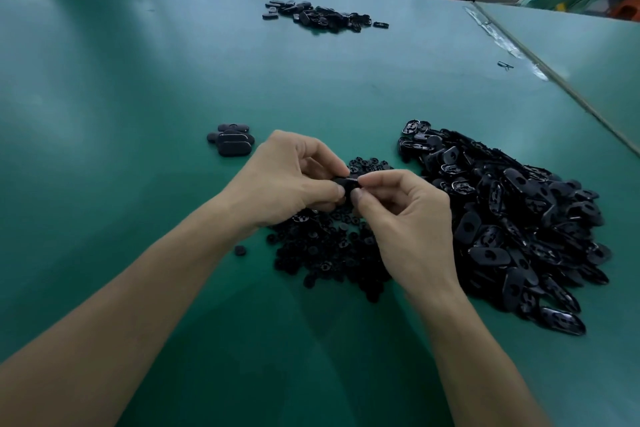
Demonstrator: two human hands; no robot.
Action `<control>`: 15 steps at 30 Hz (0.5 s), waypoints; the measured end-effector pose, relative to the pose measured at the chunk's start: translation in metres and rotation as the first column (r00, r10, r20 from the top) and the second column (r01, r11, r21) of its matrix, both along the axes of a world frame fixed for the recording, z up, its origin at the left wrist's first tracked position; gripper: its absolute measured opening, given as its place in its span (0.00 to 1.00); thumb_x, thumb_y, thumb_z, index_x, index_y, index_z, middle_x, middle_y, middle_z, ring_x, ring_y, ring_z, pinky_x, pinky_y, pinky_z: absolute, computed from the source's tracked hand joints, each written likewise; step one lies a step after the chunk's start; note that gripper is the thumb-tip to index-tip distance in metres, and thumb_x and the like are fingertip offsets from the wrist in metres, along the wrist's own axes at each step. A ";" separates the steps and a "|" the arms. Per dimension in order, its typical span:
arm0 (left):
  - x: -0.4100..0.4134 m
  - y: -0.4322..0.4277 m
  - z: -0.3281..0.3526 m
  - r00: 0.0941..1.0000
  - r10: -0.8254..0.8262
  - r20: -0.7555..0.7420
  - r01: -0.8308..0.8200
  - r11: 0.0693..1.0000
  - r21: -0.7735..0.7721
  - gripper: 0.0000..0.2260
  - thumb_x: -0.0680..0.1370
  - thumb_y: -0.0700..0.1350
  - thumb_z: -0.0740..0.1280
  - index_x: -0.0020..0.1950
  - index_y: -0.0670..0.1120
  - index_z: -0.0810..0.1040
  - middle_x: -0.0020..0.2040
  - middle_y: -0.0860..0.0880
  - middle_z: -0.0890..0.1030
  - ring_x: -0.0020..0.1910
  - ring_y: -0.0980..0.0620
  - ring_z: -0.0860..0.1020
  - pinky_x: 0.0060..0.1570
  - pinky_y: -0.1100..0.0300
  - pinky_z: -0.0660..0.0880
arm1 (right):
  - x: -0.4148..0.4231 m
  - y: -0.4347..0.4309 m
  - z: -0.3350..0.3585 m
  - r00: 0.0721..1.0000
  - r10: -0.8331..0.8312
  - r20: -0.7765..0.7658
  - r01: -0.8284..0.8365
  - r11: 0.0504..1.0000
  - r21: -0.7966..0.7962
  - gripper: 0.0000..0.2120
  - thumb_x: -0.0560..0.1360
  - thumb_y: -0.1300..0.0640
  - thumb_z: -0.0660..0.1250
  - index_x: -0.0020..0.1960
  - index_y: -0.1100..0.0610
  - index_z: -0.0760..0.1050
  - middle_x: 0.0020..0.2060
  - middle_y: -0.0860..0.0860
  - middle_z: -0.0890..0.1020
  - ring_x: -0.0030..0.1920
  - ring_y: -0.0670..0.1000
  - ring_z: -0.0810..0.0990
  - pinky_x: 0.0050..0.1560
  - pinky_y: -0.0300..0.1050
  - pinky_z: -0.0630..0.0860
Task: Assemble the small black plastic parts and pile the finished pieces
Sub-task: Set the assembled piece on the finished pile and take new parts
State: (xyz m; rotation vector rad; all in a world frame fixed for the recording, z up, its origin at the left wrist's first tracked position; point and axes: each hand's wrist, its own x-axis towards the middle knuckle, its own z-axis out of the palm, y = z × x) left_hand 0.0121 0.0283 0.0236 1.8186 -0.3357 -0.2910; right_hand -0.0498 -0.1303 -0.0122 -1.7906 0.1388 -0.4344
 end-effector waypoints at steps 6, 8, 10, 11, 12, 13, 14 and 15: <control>0.001 -0.001 -0.001 1.000 -0.017 0.016 0.016 0.999 0.030 0.09 0.71 0.32 0.75 0.43 0.46 0.85 0.38 0.40 0.85 0.36 0.45 0.84 0.49 0.46 0.82 | 0.001 -0.001 -0.002 1.000 0.019 0.001 -0.019 1.000 -0.017 0.04 0.73 0.57 0.72 0.42 0.49 0.82 0.37 0.45 0.86 0.39 0.46 0.84 0.46 0.46 0.80; 0.001 -0.001 0.000 1.000 -0.020 0.017 0.019 0.999 0.027 0.09 0.71 0.32 0.75 0.43 0.46 0.85 0.38 0.40 0.85 0.36 0.46 0.84 0.47 0.49 0.83 | 0.002 -0.001 -0.002 1.000 0.011 0.007 -0.011 0.999 -0.031 0.05 0.73 0.58 0.72 0.42 0.48 0.82 0.37 0.44 0.85 0.39 0.45 0.84 0.46 0.46 0.80; 0.000 -0.002 0.000 1.000 -0.023 0.019 0.022 1.000 0.021 0.09 0.71 0.32 0.75 0.42 0.46 0.84 0.37 0.40 0.85 0.34 0.48 0.83 0.45 0.51 0.83 | 0.002 -0.002 -0.002 1.000 0.004 0.009 -0.003 0.999 -0.051 0.06 0.74 0.59 0.72 0.42 0.48 0.82 0.37 0.43 0.85 0.39 0.45 0.84 0.46 0.45 0.80; 0.000 -0.002 0.000 0.999 -0.025 0.020 0.025 0.999 0.022 0.09 0.71 0.31 0.75 0.42 0.46 0.84 0.37 0.40 0.85 0.33 0.48 0.83 0.45 0.51 0.83 | 0.002 -0.002 -0.002 1.000 0.001 0.007 -0.001 0.998 -0.061 0.06 0.74 0.59 0.73 0.42 0.49 0.82 0.37 0.43 0.85 0.39 0.44 0.84 0.47 0.45 0.80; 0.000 -0.002 0.000 0.999 -0.026 0.021 0.026 0.999 0.023 0.09 0.71 0.32 0.75 0.42 0.46 0.84 0.37 0.40 0.85 0.33 0.49 0.83 0.46 0.50 0.83 | 0.002 -0.002 -0.002 1.000 -0.001 0.004 0.001 0.997 -0.071 0.06 0.74 0.60 0.73 0.42 0.49 0.82 0.37 0.43 0.85 0.39 0.44 0.84 0.47 0.46 0.80; 0.000 -0.002 0.000 0.999 -0.025 0.022 0.025 0.999 0.024 0.09 0.71 0.32 0.75 0.42 0.46 0.84 0.37 0.41 0.85 0.33 0.49 0.83 0.46 0.50 0.82 | 0.002 -0.001 -0.002 1.000 -0.001 0.003 0.002 0.997 -0.077 0.06 0.74 0.60 0.73 0.43 0.49 0.82 0.37 0.43 0.85 0.39 0.44 0.84 0.48 0.46 0.80; 0.000 -0.002 0.000 0.999 -0.025 0.022 0.024 0.999 0.023 0.09 0.71 0.31 0.75 0.42 0.46 0.84 0.37 0.41 0.85 0.33 0.49 0.82 0.46 0.50 0.82 | 0.002 -0.001 -0.002 1.000 -0.001 0.004 0.001 0.997 -0.078 0.07 0.74 0.60 0.73 0.43 0.49 0.82 0.37 0.43 0.85 0.39 0.44 0.84 0.48 0.45 0.80; 0.000 -0.002 0.000 0.999 -0.026 0.022 0.025 0.999 0.021 0.10 0.71 0.31 0.75 0.42 0.46 0.84 0.36 0.42 0.85 0.33 0.50 0.82 0.45 0.51 0.82 | 0.001 0.000 -0.002 1.000 0.000 0.004 0.000 0.997 -0.075 0.07 0.74 0.61 0.73 0.43 0.49 0.82 0.37 0.43 0.85 0.39 0.44 0.84 0.47 0.45 0.80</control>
